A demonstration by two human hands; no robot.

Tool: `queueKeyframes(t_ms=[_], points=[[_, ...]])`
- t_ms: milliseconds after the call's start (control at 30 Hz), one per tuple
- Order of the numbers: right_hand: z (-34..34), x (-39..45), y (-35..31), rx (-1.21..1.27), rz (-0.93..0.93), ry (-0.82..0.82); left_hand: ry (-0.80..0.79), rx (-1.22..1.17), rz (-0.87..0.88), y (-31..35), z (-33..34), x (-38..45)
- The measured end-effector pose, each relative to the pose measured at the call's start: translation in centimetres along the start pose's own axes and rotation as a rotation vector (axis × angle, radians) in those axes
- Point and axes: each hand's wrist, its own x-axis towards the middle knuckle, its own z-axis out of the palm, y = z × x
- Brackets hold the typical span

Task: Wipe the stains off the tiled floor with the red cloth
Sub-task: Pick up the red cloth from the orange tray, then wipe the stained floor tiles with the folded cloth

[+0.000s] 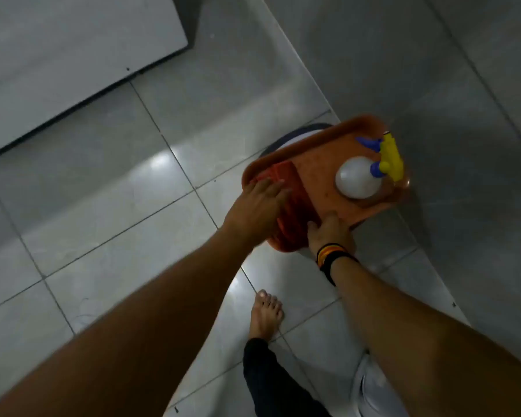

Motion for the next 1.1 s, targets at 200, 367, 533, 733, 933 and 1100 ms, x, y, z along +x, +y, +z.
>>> queueKeyframes(t_ms=[200, 367, 533, 733, 933, 1100], points=[[0.9, 3.4, 0.7, -0.001, 0.008, -0.048, -0.118, 0.423, 0.186, -1.0, 0.9, 8.1], [0.1, 0.7, -0.2, 0.25, -0.104, 0.057, -0.152, 0.561, 0.125, -1.5, 3.2, 6.0], [-0.3, -6.1, -2.3, 0.607, -0.151, 0.057, -0.477, 0.281, 0.454, -0.8, 12.1, -7.8], [4.5, -13.4, -6.6, 0.498, -0.354, -0.069, -0.027, -0.363, -0.404, -11.0, -0.5, -18.4], [16.6, -18.9, -7.6, 0.188, -0.476, -0.256, 0.067, -0.893, -0.775, -11.2, 14.4, -33.6], [28.9, -22.5, -6.1, -0.132, -0.604, -0.308, 0.102, -1.325, -0.984, -9.1, 27.2, -41.0]])
